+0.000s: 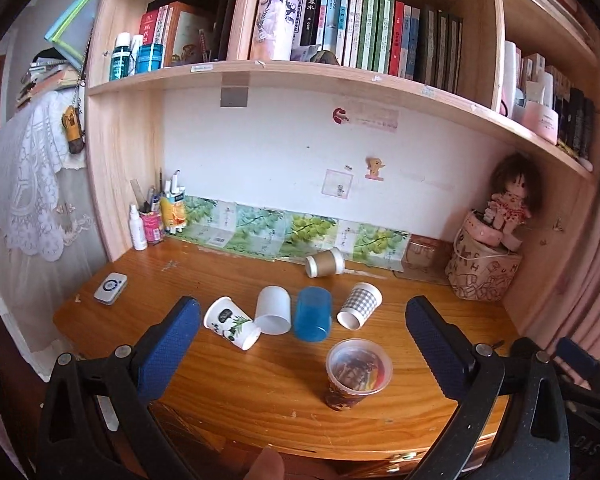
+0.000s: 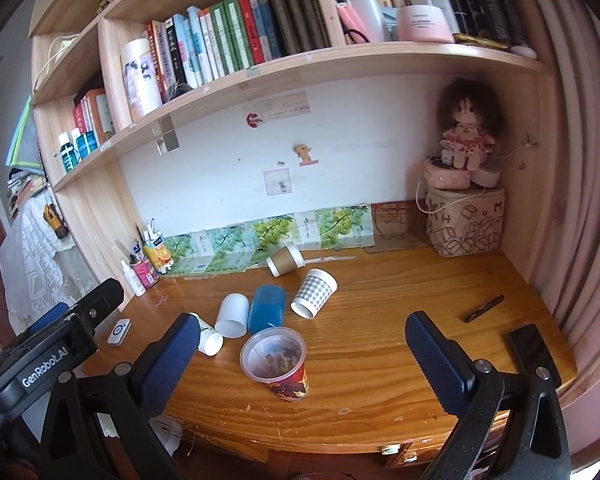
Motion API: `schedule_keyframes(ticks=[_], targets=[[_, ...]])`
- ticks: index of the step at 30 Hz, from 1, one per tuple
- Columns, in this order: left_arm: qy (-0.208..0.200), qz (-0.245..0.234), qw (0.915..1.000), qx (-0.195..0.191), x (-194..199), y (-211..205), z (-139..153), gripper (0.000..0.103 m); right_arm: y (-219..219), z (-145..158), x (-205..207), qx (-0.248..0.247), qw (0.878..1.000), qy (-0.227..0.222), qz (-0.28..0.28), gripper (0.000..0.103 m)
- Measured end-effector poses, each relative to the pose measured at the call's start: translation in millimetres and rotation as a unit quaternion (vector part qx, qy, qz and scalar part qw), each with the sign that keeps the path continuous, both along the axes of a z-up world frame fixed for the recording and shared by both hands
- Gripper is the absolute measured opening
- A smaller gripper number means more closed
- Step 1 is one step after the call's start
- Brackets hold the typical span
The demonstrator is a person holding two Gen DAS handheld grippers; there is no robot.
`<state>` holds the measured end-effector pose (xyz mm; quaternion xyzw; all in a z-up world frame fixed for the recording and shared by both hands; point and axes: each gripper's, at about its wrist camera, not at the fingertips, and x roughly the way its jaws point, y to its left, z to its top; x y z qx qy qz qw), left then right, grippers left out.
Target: Flip cup upright
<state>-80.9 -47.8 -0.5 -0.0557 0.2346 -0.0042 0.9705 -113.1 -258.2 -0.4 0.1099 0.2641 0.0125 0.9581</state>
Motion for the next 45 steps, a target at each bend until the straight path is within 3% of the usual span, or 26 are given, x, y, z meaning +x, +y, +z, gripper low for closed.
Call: schedule_keyframes(ticks=[4, 16, 45], targets=[[0.006, -0.007, 0.9996, -0.026, 1.4, 0.0, -1.0, 0.102, -7.4, 1.9, -8.9, 0.002, 1.0, -0.015, -0.014, 0.103], [0.004, -0.018, 0.9998, 0.003, -7.9, -23.6, -1.5, 0.102, -16.7, 0.0, -17.6, 0.001, 1.0, -0.018, -0.018, 0.103], [0.006, 0.02, 0.9992, 0.035, -4.5, -42.1, -2.0, 0.102, -28.7, -3.3, -9.2, 0.015, 1.0, -0.021, 0.005, 0.103]])
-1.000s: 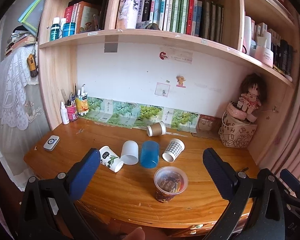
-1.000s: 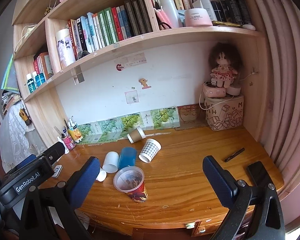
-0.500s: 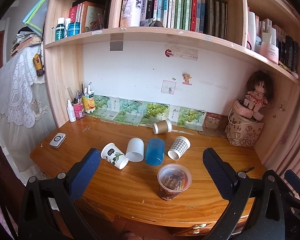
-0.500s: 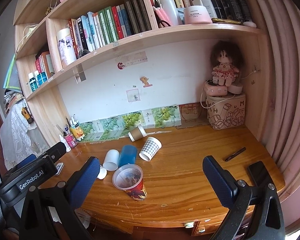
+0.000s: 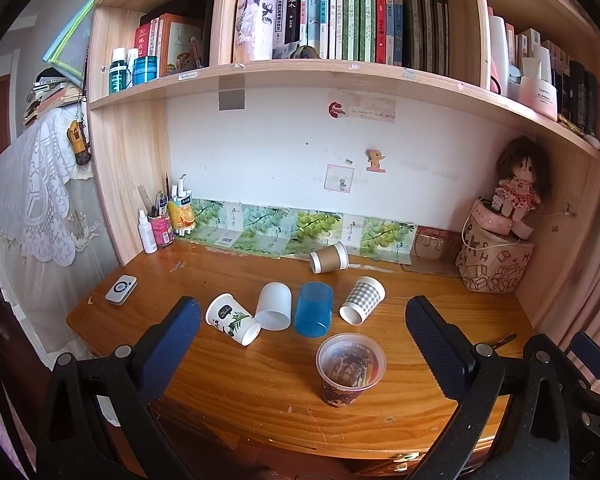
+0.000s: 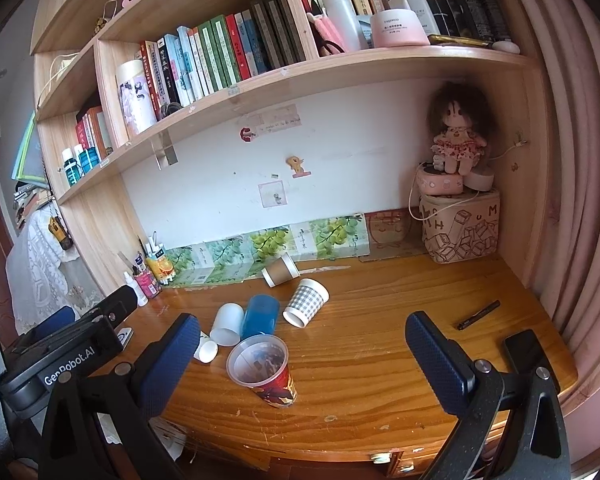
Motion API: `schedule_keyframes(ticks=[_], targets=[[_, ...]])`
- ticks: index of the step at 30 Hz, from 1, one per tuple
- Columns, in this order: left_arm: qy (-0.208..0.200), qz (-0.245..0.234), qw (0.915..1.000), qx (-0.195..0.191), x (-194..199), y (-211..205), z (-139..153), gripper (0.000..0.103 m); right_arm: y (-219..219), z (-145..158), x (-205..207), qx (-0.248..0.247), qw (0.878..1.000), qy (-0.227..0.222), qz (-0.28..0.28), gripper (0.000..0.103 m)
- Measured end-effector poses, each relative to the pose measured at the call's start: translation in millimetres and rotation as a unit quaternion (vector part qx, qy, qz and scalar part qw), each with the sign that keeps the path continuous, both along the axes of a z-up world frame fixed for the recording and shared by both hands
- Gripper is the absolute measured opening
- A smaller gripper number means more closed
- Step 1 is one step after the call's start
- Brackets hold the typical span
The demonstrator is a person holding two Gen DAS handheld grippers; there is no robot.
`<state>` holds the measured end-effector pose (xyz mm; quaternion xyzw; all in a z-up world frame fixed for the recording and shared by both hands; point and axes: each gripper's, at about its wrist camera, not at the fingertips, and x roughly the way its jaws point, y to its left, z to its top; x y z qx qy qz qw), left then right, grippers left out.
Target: Flip cup upright
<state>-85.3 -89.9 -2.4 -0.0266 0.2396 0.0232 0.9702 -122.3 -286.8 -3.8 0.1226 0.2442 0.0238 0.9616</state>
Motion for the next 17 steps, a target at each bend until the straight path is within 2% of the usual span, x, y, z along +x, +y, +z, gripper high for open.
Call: schedule_keyframes(ticks=[17], targets=[[0.001, 0.019, 0.9998, 0.011, 12.9, -13.0, -2.5, 0.102, -12.1, -8.3, 21.2, 0.016, 1.0, -0.001, 0.025, 0.103]])
